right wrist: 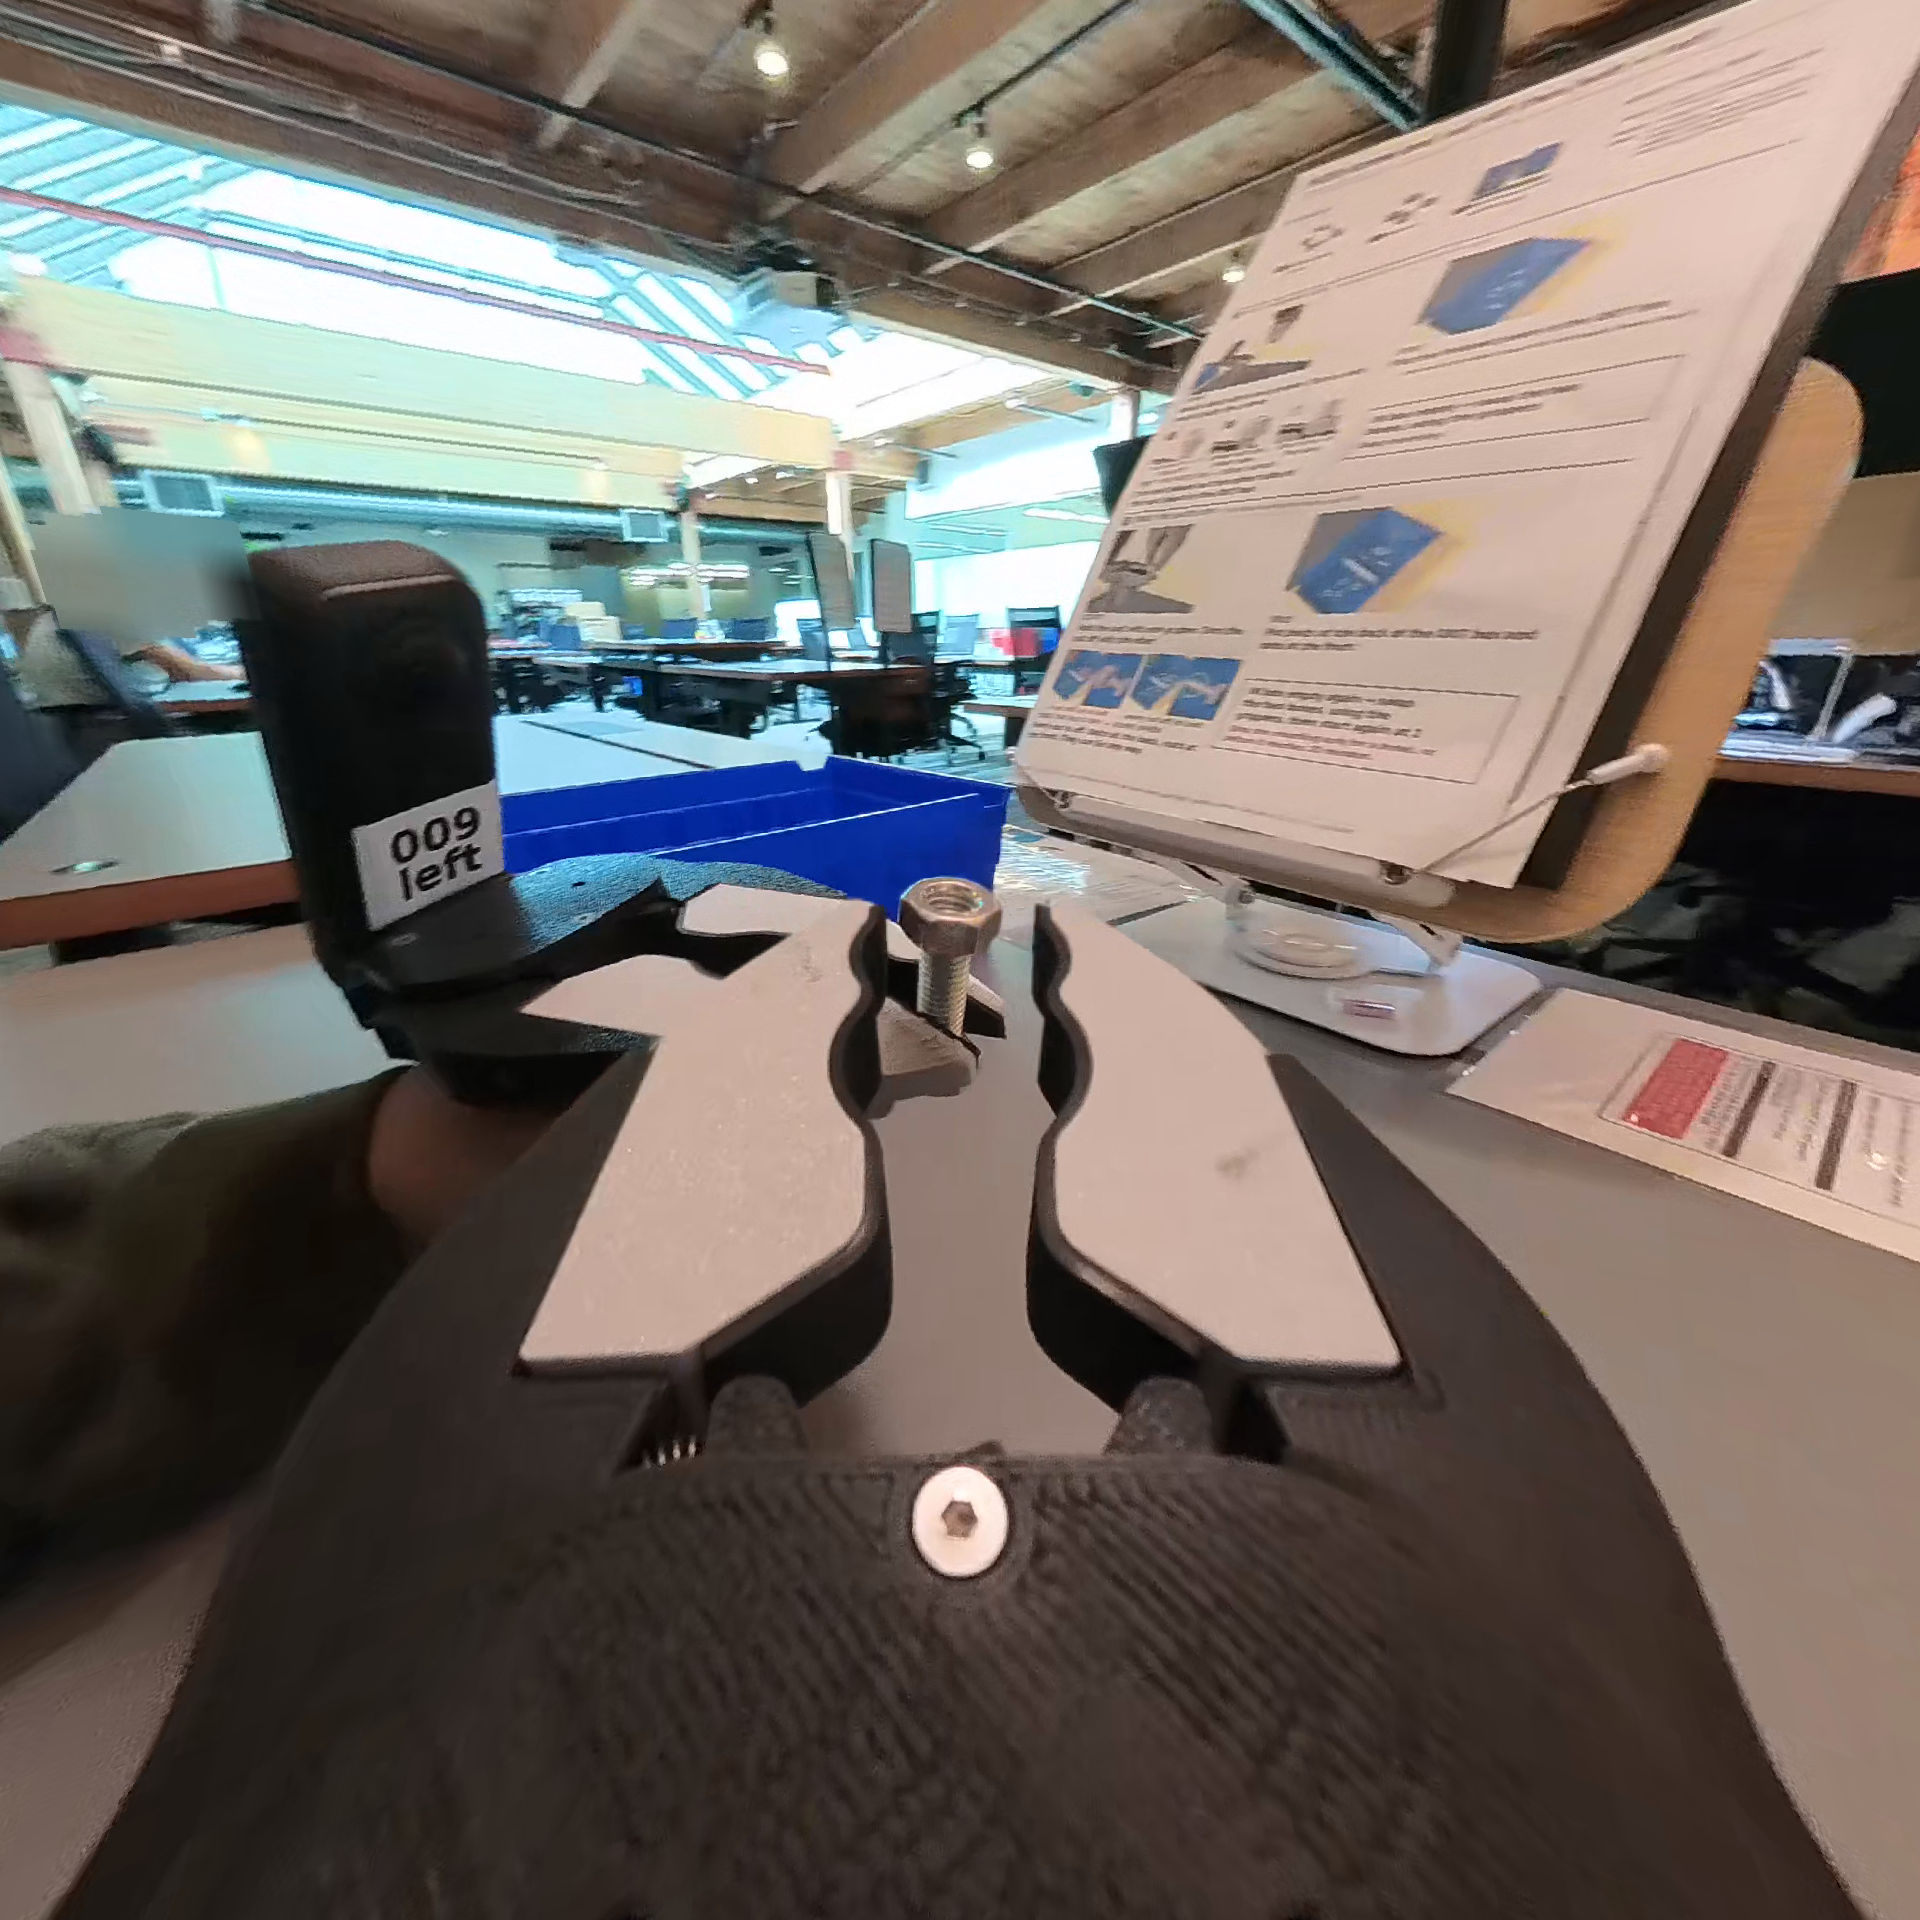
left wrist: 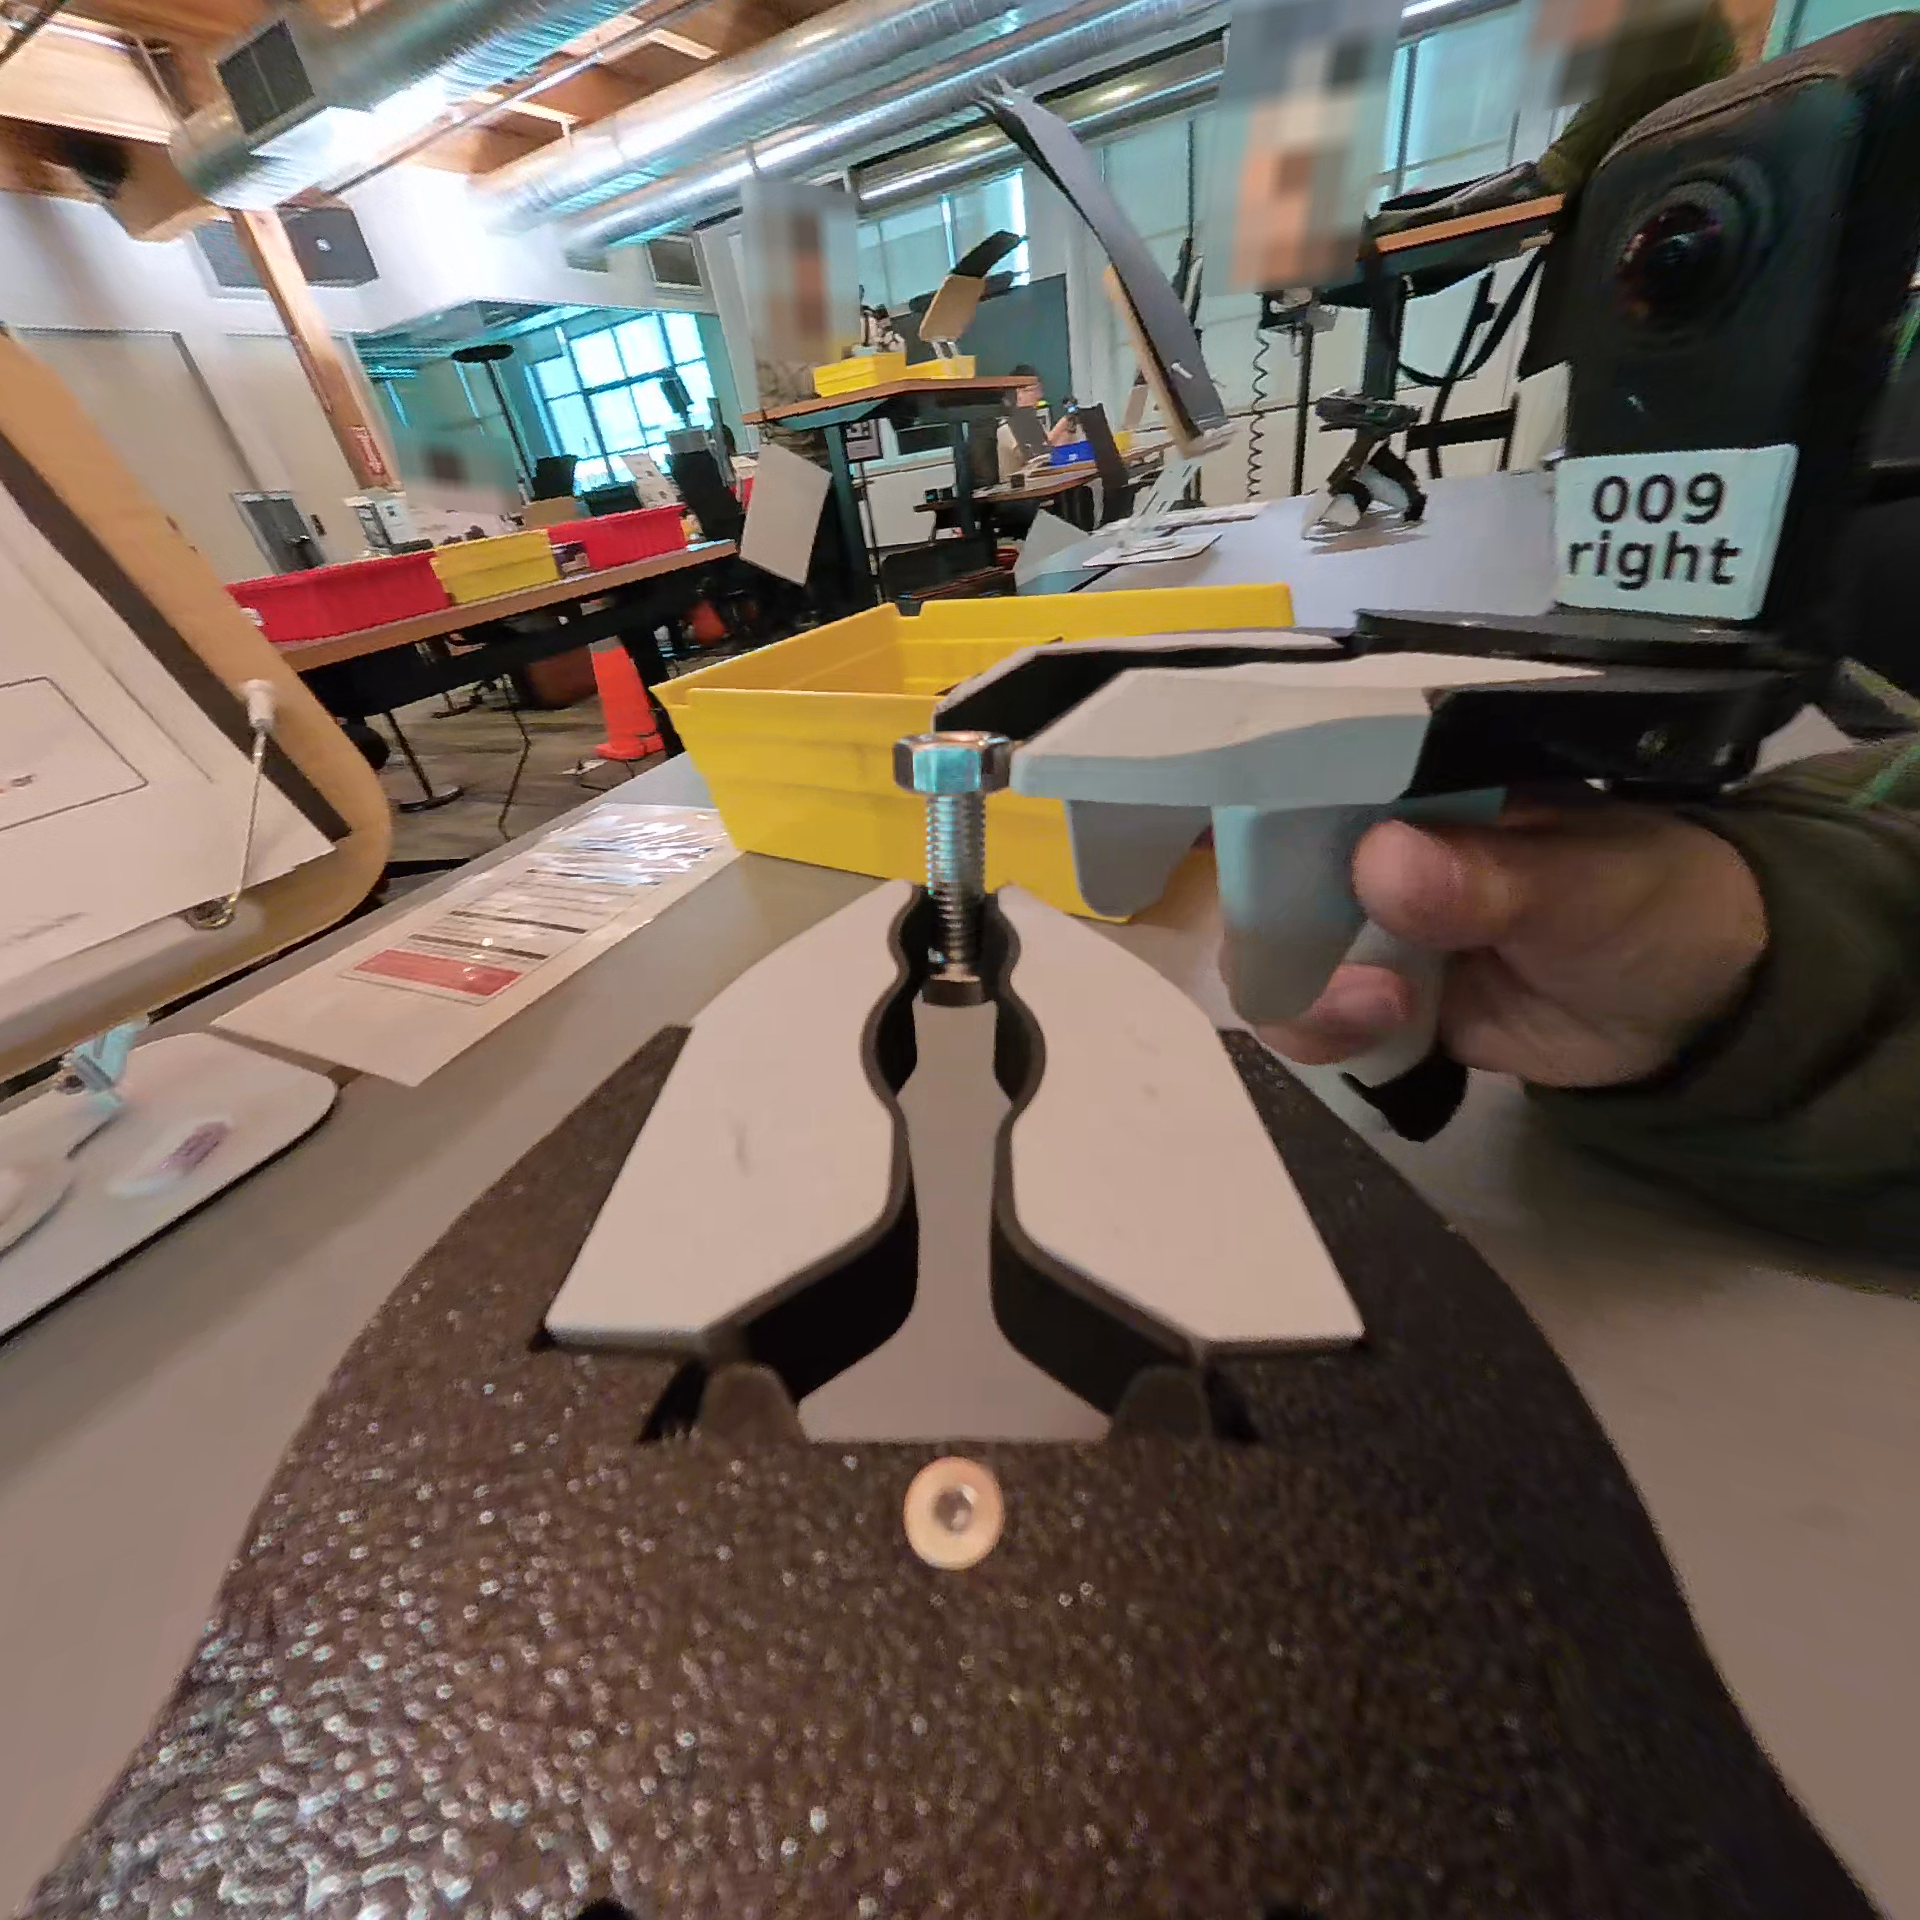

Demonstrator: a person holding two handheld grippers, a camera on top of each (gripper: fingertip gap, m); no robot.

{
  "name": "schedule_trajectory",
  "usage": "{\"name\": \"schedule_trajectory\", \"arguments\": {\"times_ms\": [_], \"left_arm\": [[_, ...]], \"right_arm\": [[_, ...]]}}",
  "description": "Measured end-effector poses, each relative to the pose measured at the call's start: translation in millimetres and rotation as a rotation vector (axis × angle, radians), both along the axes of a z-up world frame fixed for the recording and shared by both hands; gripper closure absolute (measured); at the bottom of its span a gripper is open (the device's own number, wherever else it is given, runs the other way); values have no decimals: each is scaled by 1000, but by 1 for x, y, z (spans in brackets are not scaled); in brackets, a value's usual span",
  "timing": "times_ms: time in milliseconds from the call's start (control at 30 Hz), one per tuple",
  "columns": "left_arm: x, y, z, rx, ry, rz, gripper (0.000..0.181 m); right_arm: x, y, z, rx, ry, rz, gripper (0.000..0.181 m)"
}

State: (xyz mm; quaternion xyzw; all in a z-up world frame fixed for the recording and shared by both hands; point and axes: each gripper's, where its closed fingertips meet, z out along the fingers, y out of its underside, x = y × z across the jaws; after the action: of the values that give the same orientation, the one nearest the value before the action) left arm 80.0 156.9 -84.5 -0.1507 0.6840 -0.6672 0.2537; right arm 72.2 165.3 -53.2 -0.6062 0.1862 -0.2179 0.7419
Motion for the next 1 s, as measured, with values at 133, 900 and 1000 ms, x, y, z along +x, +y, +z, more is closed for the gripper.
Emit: {"name": "schedule_trajectory", "arguments": {"times_ms": [133, 900, 1000], "left_arm": [[0, -3, -3, 18, 2, -1, 172], [-86, -24, 8, -79, 118, -684, 172], [-80, -21, 8, -83, 110, -641, 172]], "right_arm": [[5, 0, -2, 38, 51, -33, 156], [-82, -10, 8, -23, -42, 748, 164], [-70, -14, 10, 14, -10, 699, 164]]}}
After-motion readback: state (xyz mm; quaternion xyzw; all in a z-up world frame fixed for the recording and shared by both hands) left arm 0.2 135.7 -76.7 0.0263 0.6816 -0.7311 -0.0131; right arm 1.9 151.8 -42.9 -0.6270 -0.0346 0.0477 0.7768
